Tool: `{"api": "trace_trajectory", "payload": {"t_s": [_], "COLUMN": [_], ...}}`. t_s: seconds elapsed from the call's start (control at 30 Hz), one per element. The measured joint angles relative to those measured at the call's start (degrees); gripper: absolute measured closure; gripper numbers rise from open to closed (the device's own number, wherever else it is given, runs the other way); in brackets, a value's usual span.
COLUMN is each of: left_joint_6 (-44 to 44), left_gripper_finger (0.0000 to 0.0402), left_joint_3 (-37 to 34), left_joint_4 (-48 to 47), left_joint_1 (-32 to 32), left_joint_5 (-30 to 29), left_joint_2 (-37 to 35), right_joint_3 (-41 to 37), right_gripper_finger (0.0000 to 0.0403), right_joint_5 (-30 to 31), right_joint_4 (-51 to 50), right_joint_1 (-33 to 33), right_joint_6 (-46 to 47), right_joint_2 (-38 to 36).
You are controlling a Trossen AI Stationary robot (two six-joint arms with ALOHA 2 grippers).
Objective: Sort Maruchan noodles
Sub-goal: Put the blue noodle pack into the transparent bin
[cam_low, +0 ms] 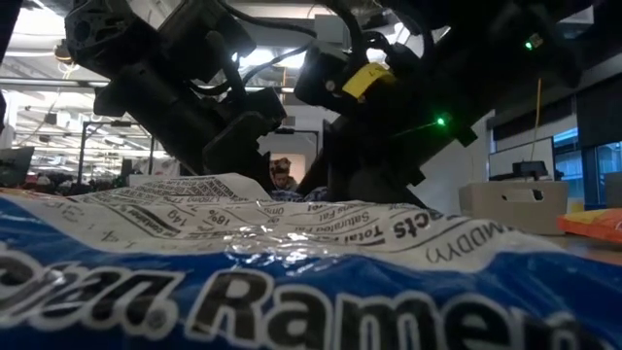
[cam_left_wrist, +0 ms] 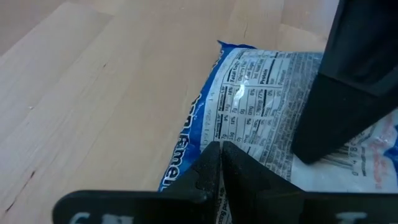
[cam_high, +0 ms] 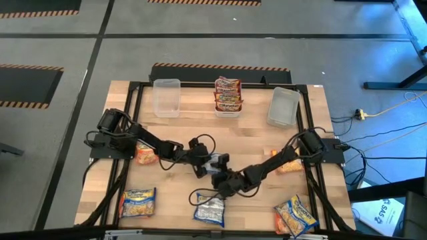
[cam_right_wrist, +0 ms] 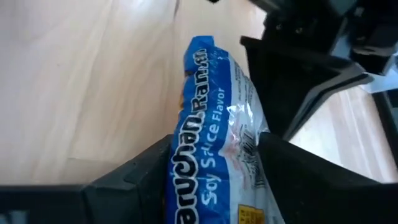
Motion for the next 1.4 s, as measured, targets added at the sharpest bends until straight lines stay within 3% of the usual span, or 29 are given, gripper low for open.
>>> {"api": "trace_trajectory", "payload": {"t_s": [0.1,0.37,0.67,0.8,0.97,1.2,1.4], "left_joint_6": [0.11,2.20,5.08,6.51,6.43,6.23,6.47], "left_gripper_finger": [0.0386,0.0385,0.0385,0.0385,0.0385,0.0385,0.0385], "left_joint_3": [0.00,-0.09,-0.13,-0.11,-0.09,0.00,-0.03], "left_joint_4": [-0.04,-0.94,-17.00,-23.82,-28.03,-28.74,-28.86], "left_joint_1": [-0.21,-0.29,-1.94,-2.94,-4.55,-9.79,-12.72], "left_joint_5": [0.01,0.60,2.21,-0.03,-1.90,-5.40,-8.44], "left_joint_2": [-0.02,-1.54,-14.15,-20.46,-25.87,-26.07,-25.72], "right_joint_3": [0.00,0.01,-0.13,-0.11,-0.13,-0.11,-4.88], "right_gripper_finger": [0.0204,0.0327,0.0304,0.0323,0.0337,0.0329,0.0328], "right_joint_5": [0.99,1.28,-1.84,-1.76,-5.78,-5.96,-12.39], "right_joint_4": [-0.31,-0.47,-4.52,-9.36,-14.98,-23.34,-31.40], "right_joint_1": [0.15,0.79,0.86,0.77,-0.04,-3.88,-10.34], "right_joint_6": [-0.03,-0.09,5.28,7.63,9.72,8.17,8.03], "right_joint_2": [0.04,-0.41,-6.25,-10.23,-15.47,-24.17,-36.26]}}
